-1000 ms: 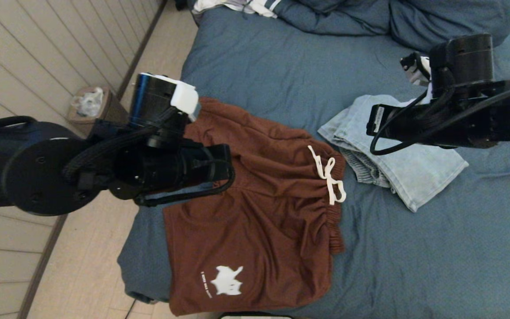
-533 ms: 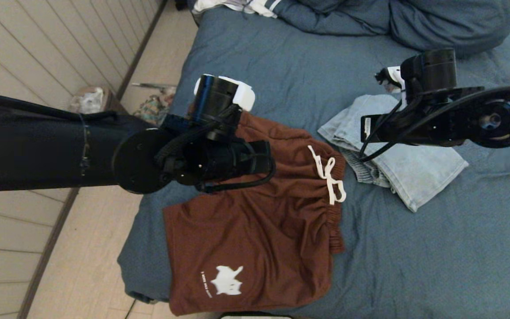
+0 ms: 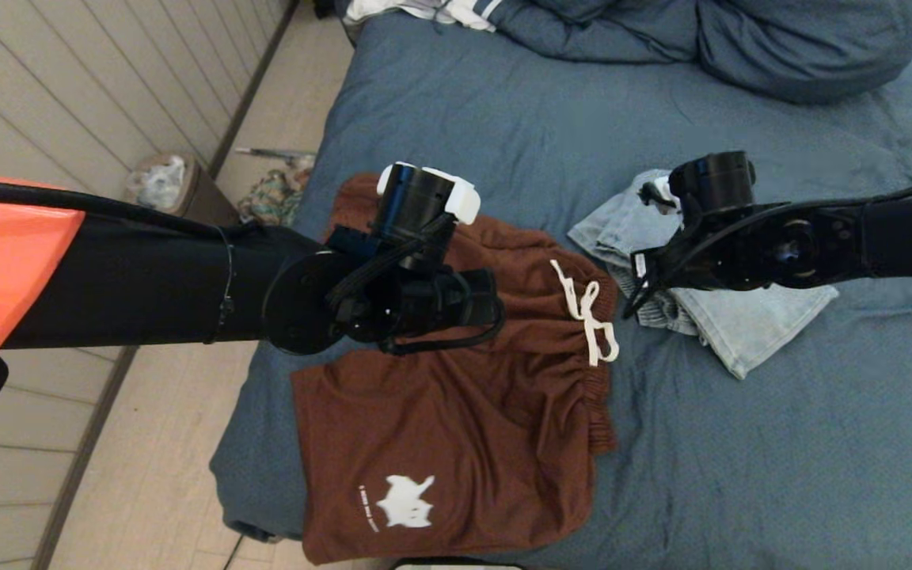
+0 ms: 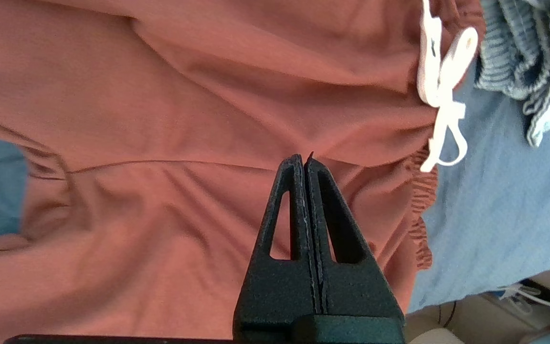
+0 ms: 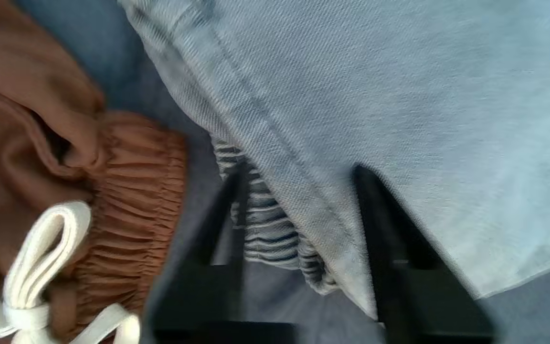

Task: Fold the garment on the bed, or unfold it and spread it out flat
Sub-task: Unford the blue shorts

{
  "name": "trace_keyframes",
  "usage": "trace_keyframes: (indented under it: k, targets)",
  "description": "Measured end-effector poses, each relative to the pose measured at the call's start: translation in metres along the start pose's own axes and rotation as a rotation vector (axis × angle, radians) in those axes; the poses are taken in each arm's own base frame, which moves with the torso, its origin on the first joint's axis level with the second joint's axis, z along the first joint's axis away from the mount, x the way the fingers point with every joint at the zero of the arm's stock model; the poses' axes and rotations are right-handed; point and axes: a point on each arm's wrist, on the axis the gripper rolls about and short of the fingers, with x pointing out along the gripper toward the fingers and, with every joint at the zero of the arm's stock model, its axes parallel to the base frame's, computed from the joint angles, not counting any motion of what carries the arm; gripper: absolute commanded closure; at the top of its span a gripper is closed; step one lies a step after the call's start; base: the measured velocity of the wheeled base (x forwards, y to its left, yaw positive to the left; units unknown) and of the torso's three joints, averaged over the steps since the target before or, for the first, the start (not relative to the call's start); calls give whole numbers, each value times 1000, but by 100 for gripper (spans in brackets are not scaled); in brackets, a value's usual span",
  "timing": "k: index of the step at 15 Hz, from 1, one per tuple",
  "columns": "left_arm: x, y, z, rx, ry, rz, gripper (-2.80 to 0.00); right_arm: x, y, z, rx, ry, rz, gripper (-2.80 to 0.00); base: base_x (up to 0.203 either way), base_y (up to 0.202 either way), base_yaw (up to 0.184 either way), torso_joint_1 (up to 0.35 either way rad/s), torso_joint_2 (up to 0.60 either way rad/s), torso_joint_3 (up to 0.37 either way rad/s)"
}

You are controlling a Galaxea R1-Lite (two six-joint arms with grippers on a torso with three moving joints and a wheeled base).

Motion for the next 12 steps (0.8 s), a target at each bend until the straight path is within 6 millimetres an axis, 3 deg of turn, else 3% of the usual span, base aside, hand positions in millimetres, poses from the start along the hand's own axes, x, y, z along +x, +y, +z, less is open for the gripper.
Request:
trace_keyframes:
  k: [8, 12]
  targets:
    - [3, 0, -3, 0, 0, 7, 0, 16, 9, -13, -61, -15, -48, -280, 0, 0, 0, 0, 0, 0]
    - [3, -1, -4, 2, -1, 4, 0, 44, 6, -14, -94, -99, -192, -280, 0, 0, 0, 0, 0, 0]
